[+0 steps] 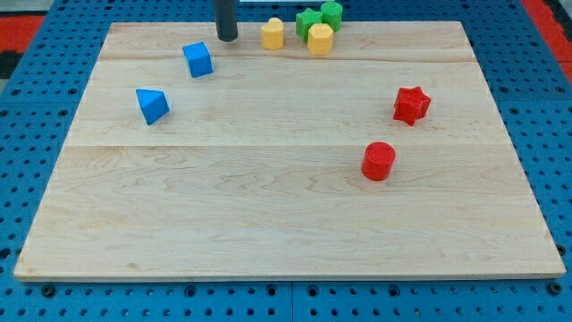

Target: Push the yellow heart to the left side of the yellow hexagon

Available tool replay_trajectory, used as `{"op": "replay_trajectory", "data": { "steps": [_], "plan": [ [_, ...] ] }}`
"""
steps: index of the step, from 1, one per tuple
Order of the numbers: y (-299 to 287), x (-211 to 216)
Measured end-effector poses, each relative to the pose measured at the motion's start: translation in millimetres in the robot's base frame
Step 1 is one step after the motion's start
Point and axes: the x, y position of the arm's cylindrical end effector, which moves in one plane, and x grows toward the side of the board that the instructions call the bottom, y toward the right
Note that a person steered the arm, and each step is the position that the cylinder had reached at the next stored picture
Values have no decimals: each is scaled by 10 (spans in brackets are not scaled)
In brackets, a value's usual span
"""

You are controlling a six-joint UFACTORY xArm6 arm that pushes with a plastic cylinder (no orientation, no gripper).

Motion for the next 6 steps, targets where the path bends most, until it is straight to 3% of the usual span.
{"op": "replay_trajectory", "data": {
  "steps": [2,6],
  "plan": [
    [81,-88],
    [904,-85]
  ]
}}
